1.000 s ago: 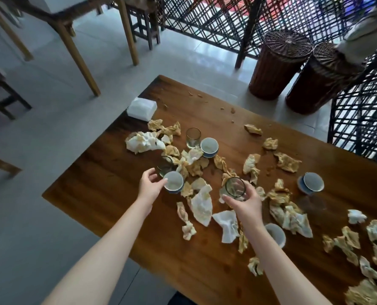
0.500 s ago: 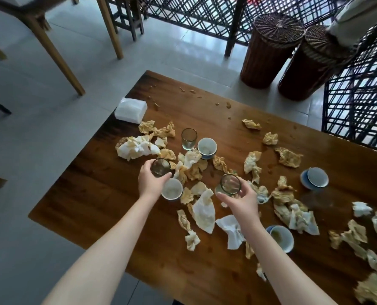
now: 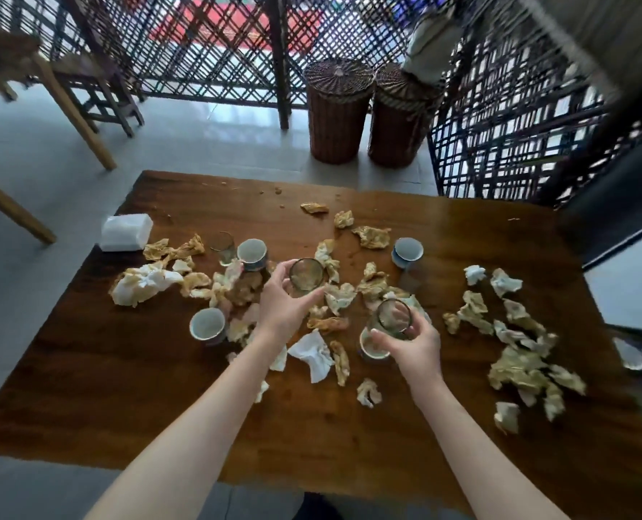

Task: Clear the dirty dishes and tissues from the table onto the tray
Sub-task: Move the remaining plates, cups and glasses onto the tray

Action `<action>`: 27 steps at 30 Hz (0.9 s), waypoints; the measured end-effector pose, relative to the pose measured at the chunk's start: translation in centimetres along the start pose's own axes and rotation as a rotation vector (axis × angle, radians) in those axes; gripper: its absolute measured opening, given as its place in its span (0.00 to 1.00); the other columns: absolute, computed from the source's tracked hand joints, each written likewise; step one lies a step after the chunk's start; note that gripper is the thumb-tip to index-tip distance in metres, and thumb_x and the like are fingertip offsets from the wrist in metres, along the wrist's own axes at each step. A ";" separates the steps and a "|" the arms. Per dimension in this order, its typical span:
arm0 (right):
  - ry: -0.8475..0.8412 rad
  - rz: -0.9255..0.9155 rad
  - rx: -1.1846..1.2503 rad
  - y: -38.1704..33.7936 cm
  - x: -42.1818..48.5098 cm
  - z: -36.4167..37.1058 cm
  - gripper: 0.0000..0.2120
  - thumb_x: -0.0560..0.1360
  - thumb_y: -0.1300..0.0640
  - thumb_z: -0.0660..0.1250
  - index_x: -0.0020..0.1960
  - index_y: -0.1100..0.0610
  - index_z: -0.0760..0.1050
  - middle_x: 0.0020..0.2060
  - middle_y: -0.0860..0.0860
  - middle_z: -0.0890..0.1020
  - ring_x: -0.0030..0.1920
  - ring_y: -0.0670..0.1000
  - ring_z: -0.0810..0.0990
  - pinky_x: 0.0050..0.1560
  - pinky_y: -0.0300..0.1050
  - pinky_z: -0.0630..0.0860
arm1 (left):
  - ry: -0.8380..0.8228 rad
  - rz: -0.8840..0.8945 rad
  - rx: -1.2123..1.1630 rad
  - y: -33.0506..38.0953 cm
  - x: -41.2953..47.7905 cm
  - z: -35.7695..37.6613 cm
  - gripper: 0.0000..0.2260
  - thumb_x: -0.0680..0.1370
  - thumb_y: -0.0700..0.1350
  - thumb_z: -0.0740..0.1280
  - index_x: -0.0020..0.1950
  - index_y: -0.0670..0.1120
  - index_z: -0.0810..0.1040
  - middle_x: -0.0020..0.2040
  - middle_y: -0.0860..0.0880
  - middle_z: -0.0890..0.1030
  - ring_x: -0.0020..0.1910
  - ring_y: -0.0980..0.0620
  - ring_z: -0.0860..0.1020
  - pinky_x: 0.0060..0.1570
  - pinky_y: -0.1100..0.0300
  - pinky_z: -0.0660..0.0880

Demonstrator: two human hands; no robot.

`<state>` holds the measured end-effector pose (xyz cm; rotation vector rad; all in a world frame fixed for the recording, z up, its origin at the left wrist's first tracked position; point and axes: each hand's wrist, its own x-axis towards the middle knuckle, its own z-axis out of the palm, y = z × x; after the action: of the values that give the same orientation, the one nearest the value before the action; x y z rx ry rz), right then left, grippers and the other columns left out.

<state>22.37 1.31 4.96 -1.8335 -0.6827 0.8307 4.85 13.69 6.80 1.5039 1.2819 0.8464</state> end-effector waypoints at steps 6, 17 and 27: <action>0.168 -0.031 0.054 3.3 -5.4 -10.9 0.22 0.64 0.57 0.79 0.54 0.47 0.75 0.46 0.39 0.79 0.46 0.32 0.77 0.45 0.20 0.67 | -0.200 0.073 0.062 2.8 -7.8 9.2 0.26 0.66 0.50 0.79 0.60 0.49 0.75 0.54 0.51 0.81 0.54 0.52 0.79 0.53 0.62 0.77; 0.493 -0.035 0.139 11.8 -16.7 -30.3 0.26 0.61 0.63 0.80 0.57 0.58 0.77 0.49 0.48 0.82 0.50 0.47 0.81 0.55 0.43 0.78 | -0.507 0.153 0.011 7.7 -24.2 25.4 0.23 0.64 0.46 0.80 0.56 0.50 0.78 0.46 0.54 0.84 0.44 0.60 0.82 0.44 0.67 0.77; 0.723 0.025 0.224 16.7 -22.2 -40.9 0.22 0.61 0.63 0.80 0.50 0.49 0.78 0.42 0.41 0.84 0.44 0.40 0.82 0.45 0.31 0.76 | -0.763 0.229 0.018 11.6 -31.8 36.8 0.24 0.64 0.46 0.80 0.57 0.50 0.78 0.48 0.53 0.83 0.46 0.56 0.81 0.49 0.61 0.79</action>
<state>42.61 -43.76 6.90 -1.7663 -0.0969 0.2016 35.89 -25.42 8.83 1.7659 0.5612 0.3233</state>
